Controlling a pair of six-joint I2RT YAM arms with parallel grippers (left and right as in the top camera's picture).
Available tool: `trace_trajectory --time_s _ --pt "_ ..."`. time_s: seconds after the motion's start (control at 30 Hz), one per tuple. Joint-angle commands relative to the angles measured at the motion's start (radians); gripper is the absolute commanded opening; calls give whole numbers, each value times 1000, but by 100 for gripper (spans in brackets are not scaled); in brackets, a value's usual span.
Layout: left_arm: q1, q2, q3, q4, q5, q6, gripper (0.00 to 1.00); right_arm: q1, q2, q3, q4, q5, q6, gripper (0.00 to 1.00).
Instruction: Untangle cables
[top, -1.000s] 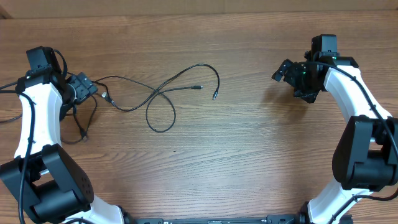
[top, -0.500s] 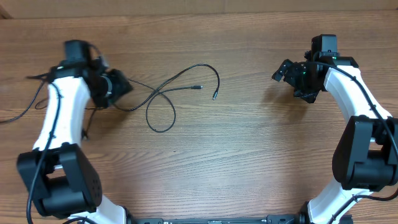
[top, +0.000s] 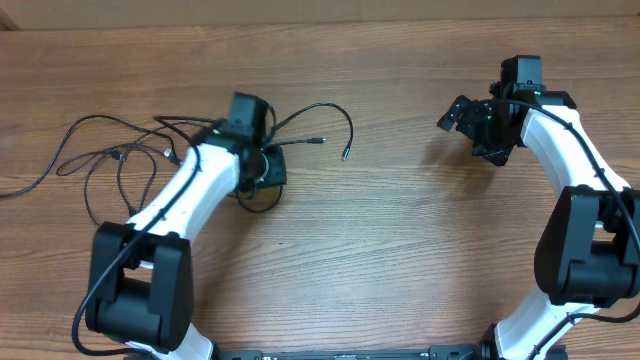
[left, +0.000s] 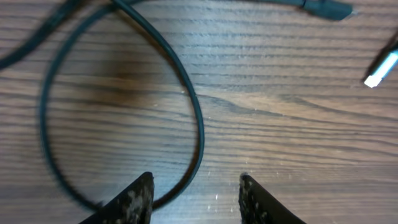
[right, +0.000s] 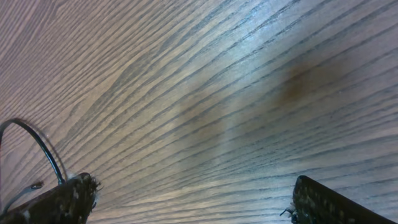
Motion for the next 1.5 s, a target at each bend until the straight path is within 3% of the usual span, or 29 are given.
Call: trace_trajectory --time_s 0.0,0.43,1.07,1.17,1.37,1.47 --pt "-43 11 -67 69 -121 -85 44 1 -25 16 2 3 0 100" --pt "-53 114 -98 251 -171 -94 44 1 -25 16 2 3 0 100" --pt "-43 186 -93 251 -181 -91 43 1 -25 16 2 3 0 100" --pt "-43 186 -91 251 -179 -90 29 1 -25 16 2 3 0 100" --pt "-43 186 -65 211 -179 -78 19 1 -25 16 2 3 0 100" --pt "-43 186 -65 212 -179 -71 4 1 -25 16 2 3 0 100"
